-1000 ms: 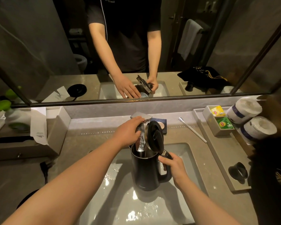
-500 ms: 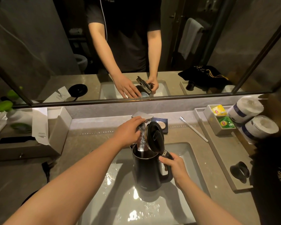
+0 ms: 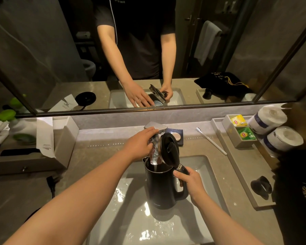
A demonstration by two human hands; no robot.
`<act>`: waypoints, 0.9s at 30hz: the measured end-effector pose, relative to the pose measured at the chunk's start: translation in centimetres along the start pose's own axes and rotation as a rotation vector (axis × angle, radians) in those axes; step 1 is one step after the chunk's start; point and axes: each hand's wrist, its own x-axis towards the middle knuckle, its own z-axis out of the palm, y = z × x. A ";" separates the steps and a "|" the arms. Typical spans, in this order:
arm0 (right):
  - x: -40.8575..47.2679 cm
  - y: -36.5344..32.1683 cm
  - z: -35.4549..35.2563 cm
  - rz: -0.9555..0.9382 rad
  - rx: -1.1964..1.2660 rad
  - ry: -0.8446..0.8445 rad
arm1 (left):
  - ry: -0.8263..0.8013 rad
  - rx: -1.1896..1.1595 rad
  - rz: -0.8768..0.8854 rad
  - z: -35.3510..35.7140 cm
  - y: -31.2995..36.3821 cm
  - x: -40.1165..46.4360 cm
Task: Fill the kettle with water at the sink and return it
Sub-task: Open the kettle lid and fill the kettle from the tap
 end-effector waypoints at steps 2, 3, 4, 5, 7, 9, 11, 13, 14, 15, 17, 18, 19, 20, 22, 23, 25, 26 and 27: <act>0.0 0.1 0.0 0.001 -0.005 0.004 | -0.006 0.006 0.000 0.0 0.1 -0.1; 0.0 0.2 0.0 0.000 -0.009 0.006 | -0.009 0.005 -0.002 0.0 0.1 -0.1; 0.0 0.2 0.0 -0.003 -0.013 0.007 | -0.009 0.002 -0.004 0.1 0.1 -0.1; -0.1 0.3 0.0 -0.005 -0.015 0.007 | -0.009 -0.002 -0.006 0.1 0.1 -0.2; 0.0 0.4 0.0 -0.002 -0.016 0.008 | -0.010 -0.004 -0.009 0.2 0.2 -0.3; 0.0 0.5 0.1 0.002 -0.018 0.009 | -0.015 0.004 -0.012 0.1 0.2 -0.3; -0.1 0.7 0.1 0.000 -0.015 0.011 | -0.019 0.008 -0.018 0.1 0.3 -0.3; -0.1 0.8 0.1 -0.002 -0.013 0.011 | -0.022 0.003 -0.022 0.1 0.3 -0.4; -0.1 0.9 0.1 -0.002 -0.015 0.011 | -0.024 0.001 -0.023 0.1 0.4 -0.4; -0.1 1.0 0.1 -0.002 -0.016 0.012 | -0.027 0.000 -0.024 0.1 0.4 -0.5; -0.1 1.1 0.2 -0.003 -0.016 0.016 | -0.033 -0.003 -0.029 0.1 0.5 -0.5; -0.1 1.1 0.2 -0.004 -0.017 0.017 | -0.035 -0.004 -0.031 0.1 0.5 -0.6; 0.0 1.1 0.2 -0.004 -0.016 0.016 | -0.038 -0.002 -0.032 0.1 0.6 -0.6; 0.0 1.2 0.2 -0.005 -0.013 0.015 | -0.040 -0.002 -0.032 0.1 0.6 -0.6; 0.0 1.2 0.3 -0.007 -0.009 0.016 | -0.042 -0.010 -0.036 0.0 0.6 -0.6; 0.0 1.2 0.3 -0.009 -0.008 0.018 | -0.042 -0.016 -0.039 0.0 0.7 -0.6; -0.1 1.1 0.4 -0.012 -0.006 0.023 | -0.038 -0.018 -0.042 -0.1 0.8 -0.6; -0.1 1.1 0.3 -0.015 -0.004 0.023 | -0.039 -0.016 -0.040 -0.1 0.9 -0.6; -0.1 1.1 0.3 -0.019 0.001 0.022 | -0.042 -0.013 -0.037 -0.2 0.9 -0.6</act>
